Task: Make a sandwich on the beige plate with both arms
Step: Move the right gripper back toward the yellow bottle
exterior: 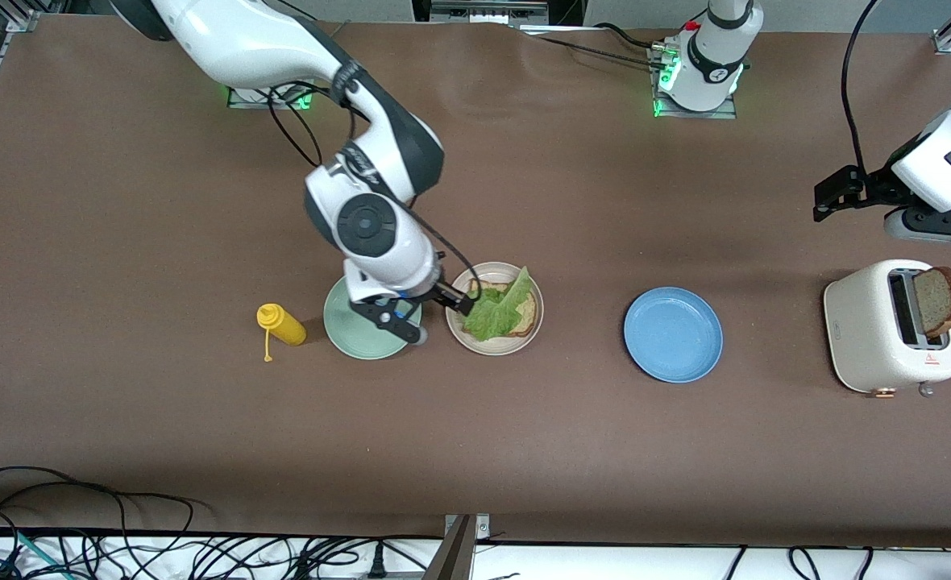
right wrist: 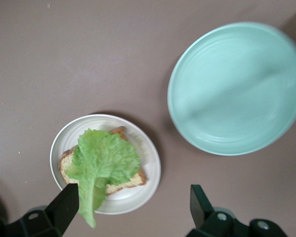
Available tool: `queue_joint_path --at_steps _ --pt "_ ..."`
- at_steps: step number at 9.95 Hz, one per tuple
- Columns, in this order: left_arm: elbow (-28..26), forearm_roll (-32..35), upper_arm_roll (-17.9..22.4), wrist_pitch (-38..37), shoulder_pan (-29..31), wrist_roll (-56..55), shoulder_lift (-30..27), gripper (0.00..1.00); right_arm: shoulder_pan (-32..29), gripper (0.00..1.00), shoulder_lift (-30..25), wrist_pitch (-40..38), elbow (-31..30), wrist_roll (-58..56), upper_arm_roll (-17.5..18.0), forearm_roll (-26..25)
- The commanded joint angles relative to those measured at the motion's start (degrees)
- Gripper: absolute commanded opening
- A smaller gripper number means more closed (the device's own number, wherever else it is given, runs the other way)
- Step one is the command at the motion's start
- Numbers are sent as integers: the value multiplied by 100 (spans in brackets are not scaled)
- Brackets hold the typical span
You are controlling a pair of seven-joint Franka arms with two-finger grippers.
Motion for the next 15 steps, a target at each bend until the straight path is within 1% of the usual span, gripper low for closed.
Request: queue_joint_path --at_steps 1,2,3,4,6,7,8,10,11,12,14,15 --pt "-70 98 5 -72 19 -22 -117 100 -399 100 -480 -463 -412 -596 19 217" --pt "-52 72 14 -72 27 -31 -100 100 -575 100 -682 -665 -517 -886 19 366" --pt "-52 72 6 -63 19 -48 -99 100 -803 100 -823 -1068 -518 -1368 28 489" --pt "-52 72 5 -72 19 -48 -108 100 -901 100 -937 -1289 -545 -1773 19 551" --pt "-52 72 14 -151 88 -4 -117 100 -1235 100 -1323 -1370 -965 -2484 10 631" --pt "-52 72 14 -177 98 -4 -117 100 -1436 100 -1534 -1371 -1297 -3168 2 631" --pt "-43 72 14 -186 98 -22 -117 100 -1595 100 -1780 -1318 -1649 -3853 -85 622" --pt "18 63 14 -186 98 -57 -108 100 -1859 100 -2315 -1065 -2369 -5206 -314 622" --pt "44 72 -3 -186 80 -66 -108 100 -1982 100 -2640 -750 -2869 -5866 -428 622" --pt "36 72 -12 -195 89 -66 -108 100 -2053 100 -2844 -416 -3309 -6447 -542 622" --pt "36 72 -3 -204 89 -57 -117 100 -2062 100 -3030 34 -3786 -7467 -858 639" --pt "36 72 -3 -204 89 -66 -117 100 -2071 100 -3091 427 -4005 -8377 -1008 674"
